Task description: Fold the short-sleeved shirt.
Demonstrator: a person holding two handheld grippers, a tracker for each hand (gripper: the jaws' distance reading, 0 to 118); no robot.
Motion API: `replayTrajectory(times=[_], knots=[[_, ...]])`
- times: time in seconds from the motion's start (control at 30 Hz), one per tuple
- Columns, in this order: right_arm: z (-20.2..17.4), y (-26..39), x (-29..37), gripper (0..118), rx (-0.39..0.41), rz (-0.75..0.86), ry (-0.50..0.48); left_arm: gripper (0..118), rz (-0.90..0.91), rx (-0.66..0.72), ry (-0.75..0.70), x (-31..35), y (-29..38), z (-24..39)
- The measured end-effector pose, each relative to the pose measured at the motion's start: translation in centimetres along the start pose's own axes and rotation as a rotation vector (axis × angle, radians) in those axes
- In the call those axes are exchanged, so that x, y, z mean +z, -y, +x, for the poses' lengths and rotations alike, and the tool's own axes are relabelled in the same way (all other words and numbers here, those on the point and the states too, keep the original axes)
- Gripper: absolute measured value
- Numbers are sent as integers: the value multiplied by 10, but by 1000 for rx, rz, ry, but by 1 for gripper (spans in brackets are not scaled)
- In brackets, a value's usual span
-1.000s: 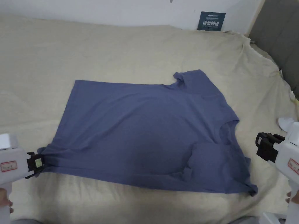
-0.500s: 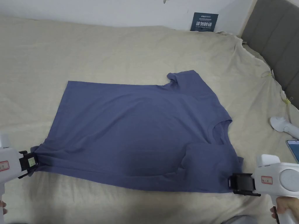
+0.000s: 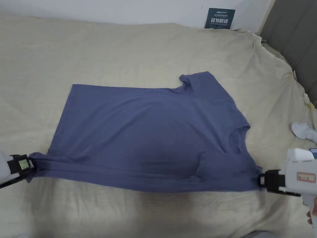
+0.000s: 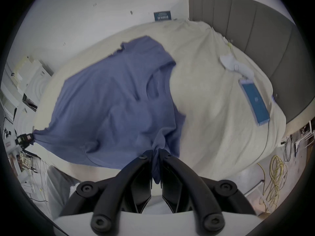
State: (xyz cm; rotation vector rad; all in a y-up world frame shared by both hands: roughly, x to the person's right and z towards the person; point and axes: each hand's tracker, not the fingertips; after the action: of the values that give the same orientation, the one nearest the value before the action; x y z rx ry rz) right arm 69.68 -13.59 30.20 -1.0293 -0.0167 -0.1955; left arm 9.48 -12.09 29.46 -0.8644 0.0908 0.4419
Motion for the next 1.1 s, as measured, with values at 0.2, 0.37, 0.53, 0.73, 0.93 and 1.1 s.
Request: replayTrajectory(times=[0.2,0.37,0.53,0.73,0.93,1.1], knots=[[-5,-63,-12,7,-91,109,38,0,38,48,17,-24,-43,14],[-14,-108,-51,7,-150,130,76,0,38,3,-36,-68,-69,31],[-27,-133,-95,7,-142,118,132,0,30,-7,-75,-115,-87,41],[-30,-152,-133,7,-125,77,174,4,8,5,-137,-161,-98,49],[-26,-156,-138,79,-113,68,222,105,51,-73,-275,-169,-100,51],[-23,-156,-91,98,-129,216,245,108,238,-126,-248,-126,-107,59]])
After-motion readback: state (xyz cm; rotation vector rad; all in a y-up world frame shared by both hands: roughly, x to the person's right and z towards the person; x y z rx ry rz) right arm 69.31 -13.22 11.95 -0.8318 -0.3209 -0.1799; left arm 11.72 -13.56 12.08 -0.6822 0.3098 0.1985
